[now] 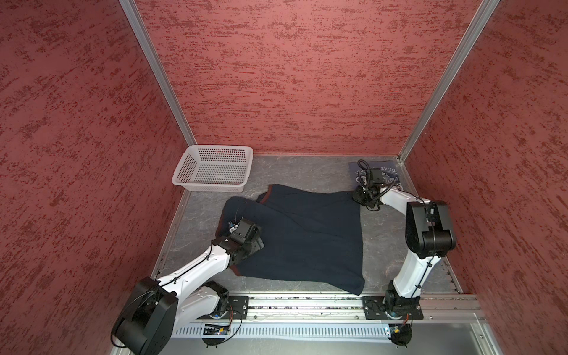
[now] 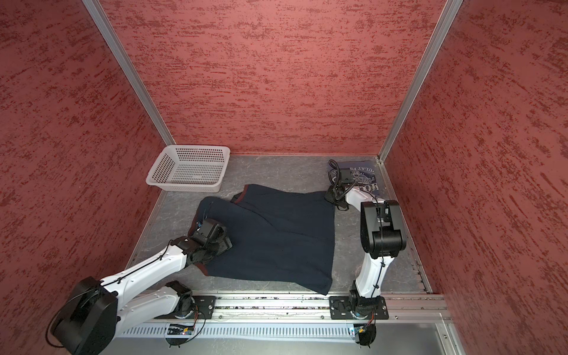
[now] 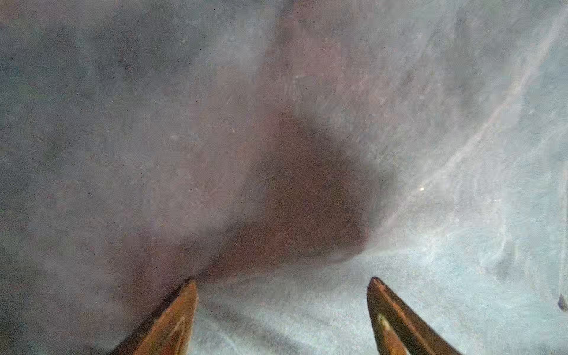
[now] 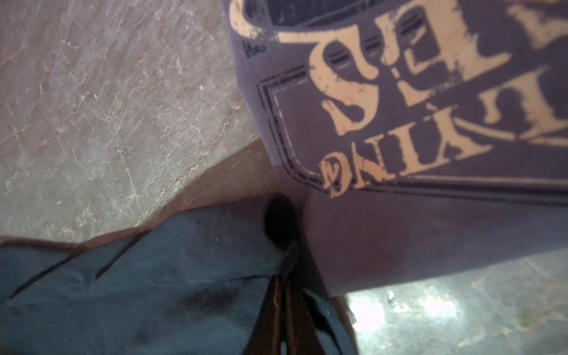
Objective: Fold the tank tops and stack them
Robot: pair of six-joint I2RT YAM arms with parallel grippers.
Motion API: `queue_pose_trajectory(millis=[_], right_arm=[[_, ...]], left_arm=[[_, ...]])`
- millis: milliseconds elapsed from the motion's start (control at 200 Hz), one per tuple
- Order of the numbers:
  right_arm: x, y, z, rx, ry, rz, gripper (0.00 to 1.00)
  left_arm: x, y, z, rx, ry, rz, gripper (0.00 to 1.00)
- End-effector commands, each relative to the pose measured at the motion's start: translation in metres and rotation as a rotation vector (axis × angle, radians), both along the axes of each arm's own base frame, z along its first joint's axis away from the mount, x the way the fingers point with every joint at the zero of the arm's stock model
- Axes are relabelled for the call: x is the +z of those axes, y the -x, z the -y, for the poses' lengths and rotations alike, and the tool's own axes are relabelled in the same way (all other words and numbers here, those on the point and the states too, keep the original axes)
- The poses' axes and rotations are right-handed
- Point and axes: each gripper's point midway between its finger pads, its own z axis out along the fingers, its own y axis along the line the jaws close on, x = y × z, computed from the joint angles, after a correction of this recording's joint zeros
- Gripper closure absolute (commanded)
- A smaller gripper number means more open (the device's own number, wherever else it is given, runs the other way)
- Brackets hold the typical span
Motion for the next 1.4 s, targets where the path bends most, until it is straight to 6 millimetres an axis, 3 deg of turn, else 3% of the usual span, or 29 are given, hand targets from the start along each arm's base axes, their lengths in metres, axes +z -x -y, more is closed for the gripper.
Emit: queue_pose_trajectory(millis=[0,210,346,676,796,967,1082,1152,1252,1393], right_arm=[[0.029,-0.016,0.002,-0.006,0.007,0.076,1.00],[0.073,-0.023,0.019,-0.062,-0.016,0.176,1.00],[0.085,-0.032,0.033,-0.093,-0.068,0.214,1.00],[0.066,-0.046,0.052,-0.151,-0.082,0.188,1.00],[0.062,-0.045,0.049,-0.141,-0.091,0.183,1.00],[0.066,-0.043,0.048,-0.126,-0.093,0.194,1.00],[0.064,-0.044,0.043,-0.111,-0.114,0.195,1.00],[0.064,-0.043,0.042,-0.108,-0.121,0.197,1.00],[0.064,-0.040,0.041,-0.103,-0.120,0.196,1.00],[0.067,-0.037,0.041,-0.100,-0.111,0.199,1.00]], left_arm=[[-0.015,0.017,-0.014,0.028,-0.051,-0.076,0.13],[-0.016,0.018,-0.015,0.029,-0.054,-0.076,0.13],[-0.018,0.020,-0.016,0.030,-0.055,-0.081,0.13],[-0.015,0.024,-0.016,0.020,-0.050,-0.088,0.13],[0.011,0.015,0.000,-0.046,-0.033,-0.028,0.13],[0.112,-0.036,0.049,-0.240,0.046,0.182,0.14],[0.151,-0.081,0.082,-0.345,0.041,0.229,0.15],[0.158,-0.115,0.098,-0.387,0.010,0.224,0.17],[0.147,-0.163,0.108,-0.399,0.008,0.171,0.22],[0.113,-0.219,0.106,-0.389,-0.061,0.075,0.28]])
